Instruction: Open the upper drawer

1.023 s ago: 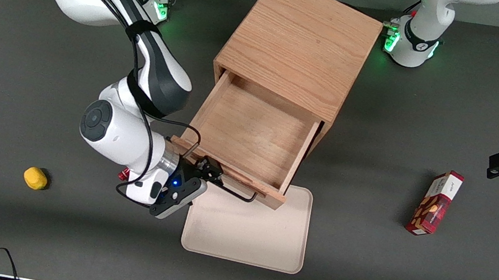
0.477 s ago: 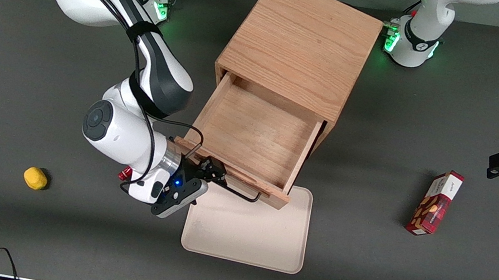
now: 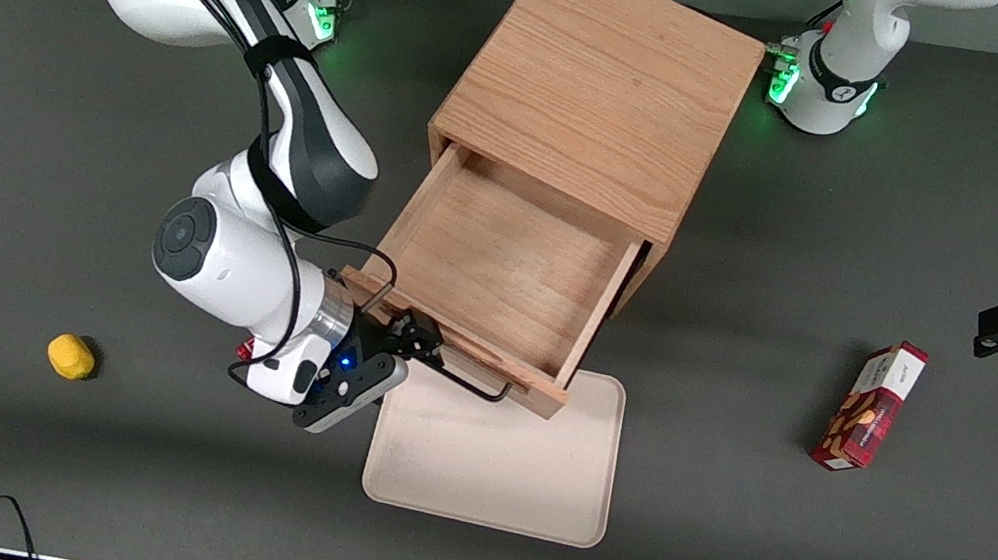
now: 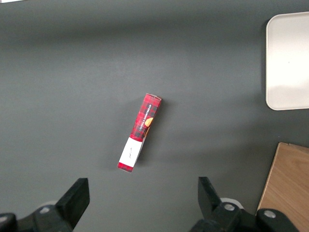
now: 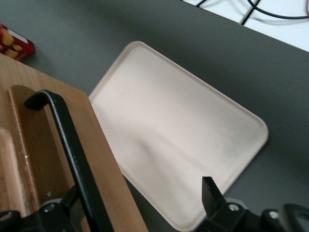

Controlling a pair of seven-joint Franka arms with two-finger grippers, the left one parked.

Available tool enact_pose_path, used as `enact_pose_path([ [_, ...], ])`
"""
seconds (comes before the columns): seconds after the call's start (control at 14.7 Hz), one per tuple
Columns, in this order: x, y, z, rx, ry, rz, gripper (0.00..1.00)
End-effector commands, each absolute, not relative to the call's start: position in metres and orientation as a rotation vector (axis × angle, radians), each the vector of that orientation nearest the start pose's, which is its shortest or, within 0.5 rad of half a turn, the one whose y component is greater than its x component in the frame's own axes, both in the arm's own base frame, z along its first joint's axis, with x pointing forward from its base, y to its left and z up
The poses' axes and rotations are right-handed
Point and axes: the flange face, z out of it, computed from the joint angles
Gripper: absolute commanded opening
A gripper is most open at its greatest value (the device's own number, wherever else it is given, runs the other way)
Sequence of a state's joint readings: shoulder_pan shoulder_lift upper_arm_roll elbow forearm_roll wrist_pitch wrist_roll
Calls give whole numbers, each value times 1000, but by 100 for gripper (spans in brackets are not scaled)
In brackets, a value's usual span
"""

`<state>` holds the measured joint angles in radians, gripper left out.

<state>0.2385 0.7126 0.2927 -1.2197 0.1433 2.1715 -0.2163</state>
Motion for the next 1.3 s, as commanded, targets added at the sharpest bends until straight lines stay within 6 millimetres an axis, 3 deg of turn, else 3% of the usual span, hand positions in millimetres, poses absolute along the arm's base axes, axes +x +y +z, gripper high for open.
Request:
enact_pose_path([
  [0.0, 681, 320, 424, -2775, -887, -347, 100],
  [0.2, 677, 322, 416, -2834, -1017, -332, 100],
  [0.41, 669, 336, 424, -2819, -1055, -346, 100],
  [0.48, 661, 349, 425, -2810, -1093, -343, 100],
  [0.68, 652, 361, 418, -2851, -1235, -332, 100],
  [1.02, 652, 361, 419, -2839, -1335, -342, 100],
  [1.23, 650, 362, 430, -2829, -1351, -368, 100],
])
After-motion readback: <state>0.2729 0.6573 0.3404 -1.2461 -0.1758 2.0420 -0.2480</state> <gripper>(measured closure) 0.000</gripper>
